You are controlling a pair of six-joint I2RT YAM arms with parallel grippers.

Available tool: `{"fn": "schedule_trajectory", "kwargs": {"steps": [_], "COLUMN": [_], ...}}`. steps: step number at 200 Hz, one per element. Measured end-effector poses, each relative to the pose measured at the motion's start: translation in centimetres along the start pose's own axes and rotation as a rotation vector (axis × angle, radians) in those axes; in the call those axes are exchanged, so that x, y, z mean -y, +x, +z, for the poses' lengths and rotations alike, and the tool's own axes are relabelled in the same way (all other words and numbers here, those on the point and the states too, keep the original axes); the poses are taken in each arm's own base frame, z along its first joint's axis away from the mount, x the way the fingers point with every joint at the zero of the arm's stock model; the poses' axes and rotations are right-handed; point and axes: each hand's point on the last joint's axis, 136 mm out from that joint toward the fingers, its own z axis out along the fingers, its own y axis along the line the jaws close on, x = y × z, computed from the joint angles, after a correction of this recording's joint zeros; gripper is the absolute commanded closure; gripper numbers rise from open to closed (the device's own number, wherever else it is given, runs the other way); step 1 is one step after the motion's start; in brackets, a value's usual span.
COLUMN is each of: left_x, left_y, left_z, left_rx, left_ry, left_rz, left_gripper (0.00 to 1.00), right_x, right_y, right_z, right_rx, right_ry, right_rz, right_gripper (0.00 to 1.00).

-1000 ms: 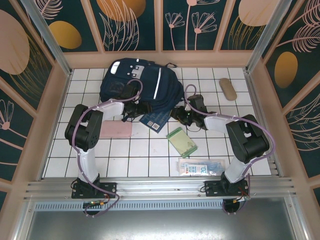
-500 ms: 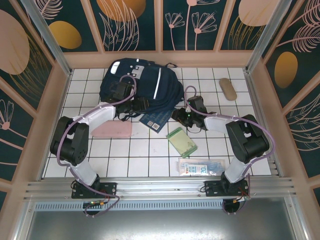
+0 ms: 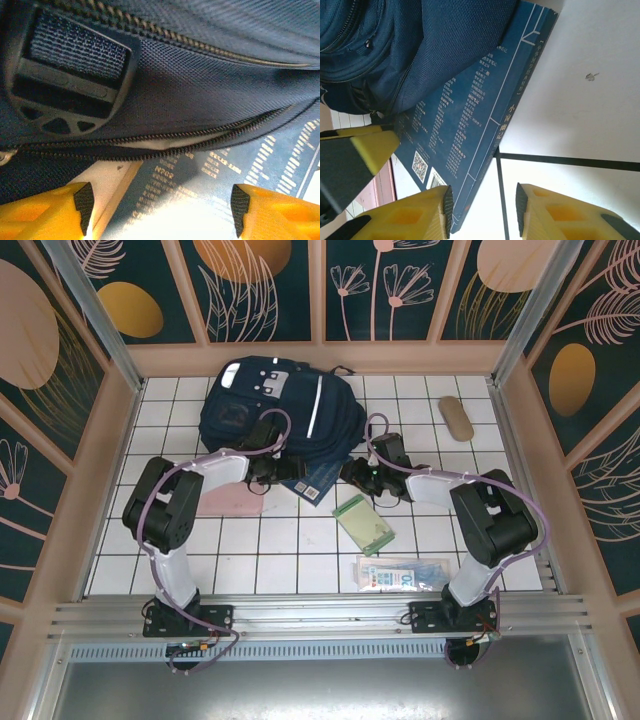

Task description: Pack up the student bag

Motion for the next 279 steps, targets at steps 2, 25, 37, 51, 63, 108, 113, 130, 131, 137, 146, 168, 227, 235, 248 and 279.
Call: {"fn": "schedule_trajectory", "kwargs": {"steps": [2, 25, 37, 51, 63, 108, 113, 130, 131, 137, 146, 168, 227, 235, 248, 279], "left_x": [0.0, 0.3, 0.3, 0.7, 1.3, 2.5, 2.6, 3.2, 3.1, 3.3, 3.6, 4.4, 4.6, 4.6, 4.7, 4.7], "left_y": [0.0, -0.4, -0.4, -0.4, -0.2, 0.4, 0.4, 0.7, 0.7, 0.8, 0.9, 1.3, 1.2, 1.3, 1.3, 1.3], "left_z": [0.1, 0.3, 0.4, 0.4, 0.5, 0.8, 0.8, 0.8, 0.8, 0.8, 0.8, 0.8, 0.8, 0.7, 0.8, 0.8], "left_rx": [0.0, 0.004, 0.003, 0.007, 0.006, 0.022, 0.022, 0.028, 0.027, 0.029, 0.03, 0.032, 0.058, 0.059, 0.062, 0.067], "left_ry": [-0.002, 0.006, 0.006, 0.016, 0.039, 0.099, 0.11, 0.144, 0.144, 0.156, 0.175, 0.216, 0.242, 0.244, 0.243, 0.246], "left_rz": [0.0, 0.002, 0.003, 0.008, 0.01, -0.002, -0.007, -0.02, -0.02, -0.025, -0.033, -0.049, -0.096, -0.098, -0.099, -0.1], "left_gripper": [0.26, 0.26, 0.26, 0.26, 0.26, 0.26, 0.26, 0.26, 0.26, 0.26, 0.26, 0.26, 0.27, 0.28, 0.28, 0.29], "right_x": [0.0, -0.1, 0.0, 0.1, 0.4, 0.7, 0.6, 0.2, 0.2, 0.2, 0.1, -0.1, -0.4, -0.4, -0.5, -0.7], "right_y": [0.0, 0.1, 0.4, 0.6, 0.9, 1.4, 1.4, 1.3, 1.2, 1.2, 1.1, 1.1, 0.6, 0.6, 0.4, 0.2], "right_z": [0.0, 0.0, 0.1, 0.3, 0.7, 2.1, 2.2, 2.5, 2.5, 2.6, 2.6, 2.7, 2.5, 2.5, 2.3, 1.9], "right_rx": [0.0, -0.004, -0.01, -0.02, -0.034, -0.084, -0.089, -0.099, -0.099, -0.103, -0.108, -0.118, -0.128, -0.124, -0.118, -0.111], "right_ry": [0.0, 0.0, 0.003, 0.008, 0.013, -0.016, -0.022, -0.049, -0.05, -0.056, -0.066, -0.091, -0.13, -0.143, -0.167, -0.204], "right_rz": [0.0, -0.002, -0.002, 0.001, 0.008, 0.063, 0.069, 0.087, 0.088, 0.099, 0.113, 0.143, 0.23, 0.248, 0.278, 0.343], "right_gripper": [0.6, 0.58, 0.55, 0.53, 0.51, 0.47, 0.47, 0.46, 0.46, 0.46, 0.46, 0.45, 0.43, 0.43, 0.43, 0.43]}}
